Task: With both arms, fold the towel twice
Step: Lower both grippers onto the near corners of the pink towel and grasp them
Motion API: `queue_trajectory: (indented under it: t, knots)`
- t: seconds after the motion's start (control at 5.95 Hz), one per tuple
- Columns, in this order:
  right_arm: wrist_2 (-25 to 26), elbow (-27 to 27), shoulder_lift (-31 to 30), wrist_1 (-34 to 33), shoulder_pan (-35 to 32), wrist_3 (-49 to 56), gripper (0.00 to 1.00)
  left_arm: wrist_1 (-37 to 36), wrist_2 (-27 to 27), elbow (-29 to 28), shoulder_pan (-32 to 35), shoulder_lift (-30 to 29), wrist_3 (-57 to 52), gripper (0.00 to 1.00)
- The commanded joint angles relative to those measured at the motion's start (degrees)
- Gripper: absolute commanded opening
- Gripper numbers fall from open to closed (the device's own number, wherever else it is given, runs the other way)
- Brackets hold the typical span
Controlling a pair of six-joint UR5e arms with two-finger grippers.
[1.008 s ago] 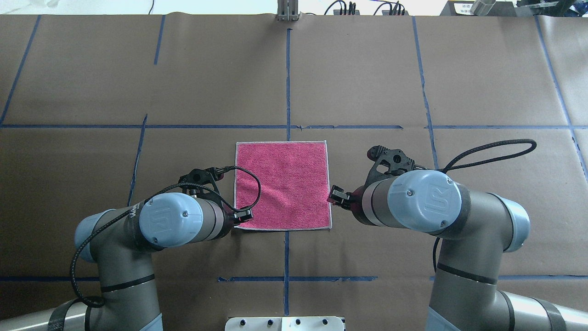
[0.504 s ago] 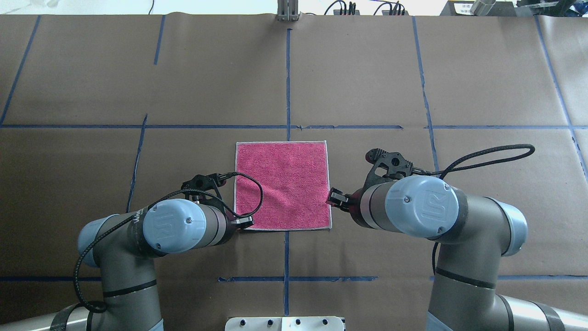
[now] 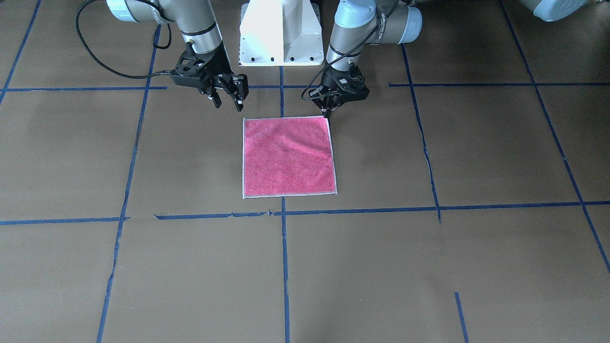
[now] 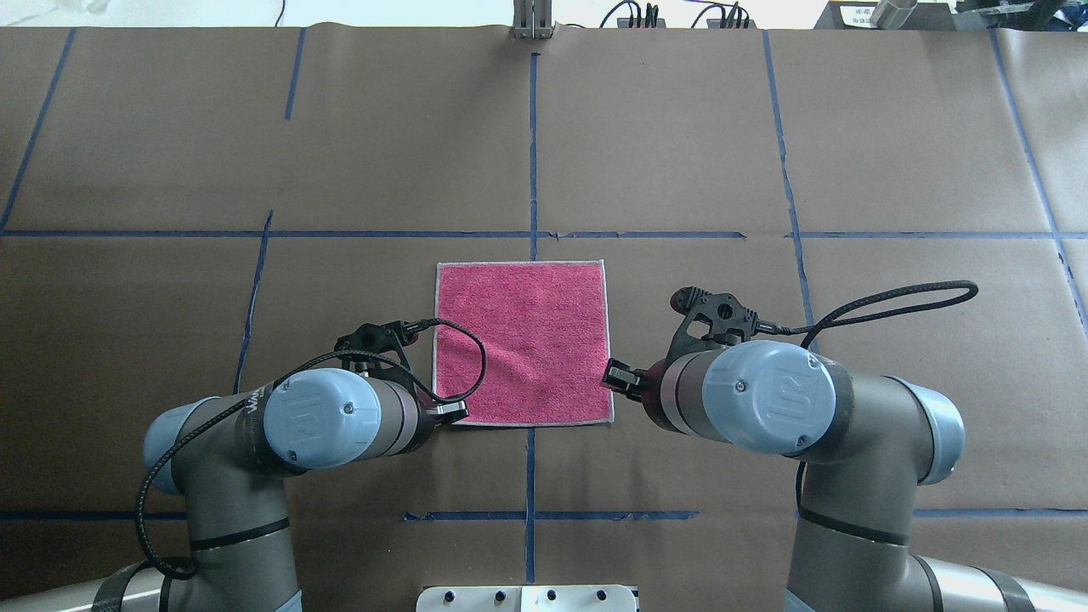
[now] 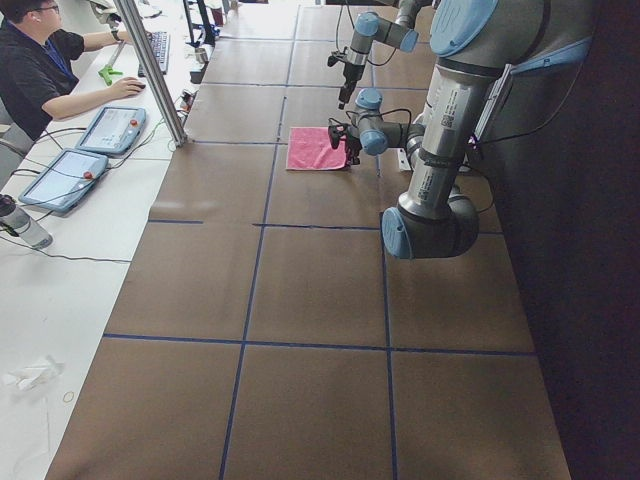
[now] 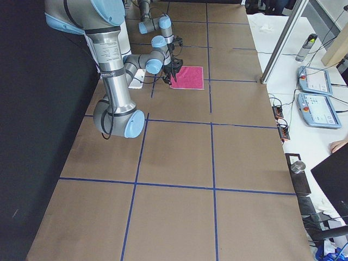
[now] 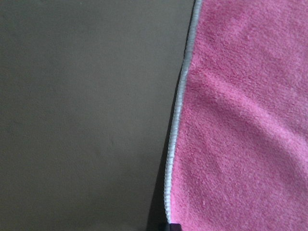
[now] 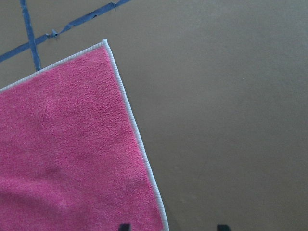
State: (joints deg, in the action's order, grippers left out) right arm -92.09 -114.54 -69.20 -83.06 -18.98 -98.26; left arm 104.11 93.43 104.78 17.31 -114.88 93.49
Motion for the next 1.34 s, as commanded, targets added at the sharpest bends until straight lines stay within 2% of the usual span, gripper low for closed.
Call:
queue_trajectory:
  t: [0.0, 0.17, 1.18]
  knots:
    - [0.5, 3.95, 1.69, 0.09, 0.79, -1.4, 0.65, 0.04, -0.09, 0.16, 0.0, -0.08, -0.06, 0.0]
    - [1.46, 5.63, 2.92, 0.09, 1.66, -3.67, 0.59, 0.04, 0.0, 0.33, 0.0, -0.08, -0.06, 0.0]
    - [3.4, 10.56, 5.92, 0.44, 3.16, -4.84, 0.56, 0.04, -0.09, 0.86, 0.0, 0.01, -0.06, 0.0]
